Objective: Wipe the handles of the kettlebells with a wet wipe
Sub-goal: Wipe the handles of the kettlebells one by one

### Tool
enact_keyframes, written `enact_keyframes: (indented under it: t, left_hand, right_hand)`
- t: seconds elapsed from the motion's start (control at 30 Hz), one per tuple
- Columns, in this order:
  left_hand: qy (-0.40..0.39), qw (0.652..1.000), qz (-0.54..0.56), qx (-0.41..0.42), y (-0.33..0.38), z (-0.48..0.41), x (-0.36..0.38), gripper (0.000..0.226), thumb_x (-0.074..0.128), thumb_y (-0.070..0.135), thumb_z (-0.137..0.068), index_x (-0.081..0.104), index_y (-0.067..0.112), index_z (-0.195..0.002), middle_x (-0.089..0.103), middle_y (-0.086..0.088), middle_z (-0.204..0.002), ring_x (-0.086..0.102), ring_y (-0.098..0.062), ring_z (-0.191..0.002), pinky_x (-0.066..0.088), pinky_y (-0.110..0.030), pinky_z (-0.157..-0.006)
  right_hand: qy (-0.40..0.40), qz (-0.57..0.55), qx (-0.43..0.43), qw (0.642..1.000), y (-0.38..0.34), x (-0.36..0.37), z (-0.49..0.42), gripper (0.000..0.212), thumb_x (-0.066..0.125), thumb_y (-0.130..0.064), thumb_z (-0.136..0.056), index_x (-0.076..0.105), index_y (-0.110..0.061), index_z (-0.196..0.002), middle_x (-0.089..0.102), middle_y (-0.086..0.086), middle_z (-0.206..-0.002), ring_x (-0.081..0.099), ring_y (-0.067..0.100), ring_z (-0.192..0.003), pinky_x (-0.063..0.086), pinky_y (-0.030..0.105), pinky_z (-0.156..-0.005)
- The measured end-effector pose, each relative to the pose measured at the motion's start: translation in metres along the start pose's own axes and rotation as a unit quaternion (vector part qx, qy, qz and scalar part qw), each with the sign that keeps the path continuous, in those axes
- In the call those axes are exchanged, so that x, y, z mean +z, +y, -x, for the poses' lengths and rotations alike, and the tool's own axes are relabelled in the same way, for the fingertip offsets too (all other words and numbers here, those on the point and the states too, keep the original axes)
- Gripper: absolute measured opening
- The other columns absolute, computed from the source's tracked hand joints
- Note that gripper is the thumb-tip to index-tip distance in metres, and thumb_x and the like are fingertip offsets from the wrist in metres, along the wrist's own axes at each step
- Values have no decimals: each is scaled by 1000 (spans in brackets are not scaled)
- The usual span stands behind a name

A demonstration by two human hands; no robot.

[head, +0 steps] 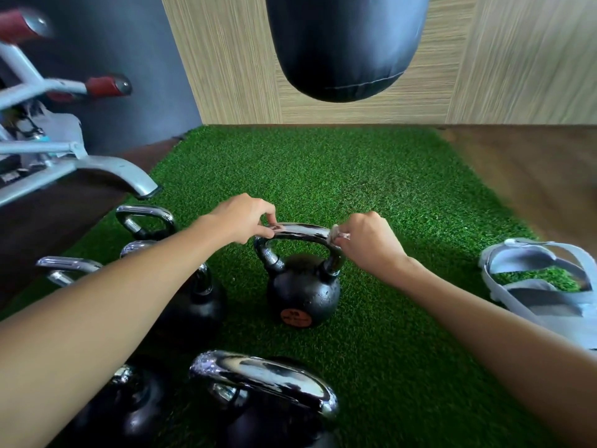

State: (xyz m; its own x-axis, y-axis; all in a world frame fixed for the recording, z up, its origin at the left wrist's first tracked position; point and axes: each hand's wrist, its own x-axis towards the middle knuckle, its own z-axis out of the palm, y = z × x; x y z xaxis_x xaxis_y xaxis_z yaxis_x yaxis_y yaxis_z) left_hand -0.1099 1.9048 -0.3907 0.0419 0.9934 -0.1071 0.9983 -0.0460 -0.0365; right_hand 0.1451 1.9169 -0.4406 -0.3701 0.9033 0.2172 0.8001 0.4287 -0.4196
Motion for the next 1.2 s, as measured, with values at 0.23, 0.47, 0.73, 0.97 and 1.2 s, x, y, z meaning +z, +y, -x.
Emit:
enact_keyframes:
  t: [0.23, 0.47, 0.73, 0.97, 1.2]
  left_hand:
    - [14, 1000, 15, 6, -3, 1, 4, 18, 69, 45, -93, 65, 35, -107, 76, -5, -97, 53, -14, -48, 59, -44, -71]
    - [30, 1000, 7, -3, -4, 2, 9, 18, 68, 48, -93, 66, 37, -108, 77, -2, -95, 58, -16, -53, 55, -36, -64]
    - [67, 996, 20, -58, 13, 15, 17, 23, 64, 42, -97, 66, 30, -118, 72, 2, -92, 57, -11, -64, 35, -27, -52]
    - [43, 963, 205, -172, 50, 18, -10, 20, 60, 41, -96, 75, 28, -99, 76, 13, -89, 61, -9, -60, 37, -22, -50]
    - [-34, 816, 560, -143, 52, 43, -15, 33, 82, 48, -79, 77, 29, -105, 79, 15, -93, 61, -5, -76, 30, -20, -56]
  right_hand:
    - [-54, -135, 87, 985, 35, 38, 31, 20, 63, -22, -98, 76, -7, -98, 61, -7, -62, 41, 2, -27, 34, 11, -36]
    - [-18, -186, 95, 978, 38, 68, 35, 20, 68, -21, -95, 76, -10, -79, 70, -8, -74, 43, 0, -32, 31, 11, -33]
    - [40, -244, 93, 965, 38, 31, 30, 15, 71, -26, -92, 78, -18, -102, 68, -10, -67, 45, 0, -35, 32, 11, -34]
    - [93, -162, -10, 982, -5, -19, 11, 29, 79, -31, -83, 76, -24, -111, 61, -21, -84, 51, 6, -53, 42, 20, -44]
    - [106, -285, 18, 952, -29, -16, -5, 24, 91, -26, -71, 74, -24, -87, 75, -13, -81, 70, -2, -72, 53, 13, -63]
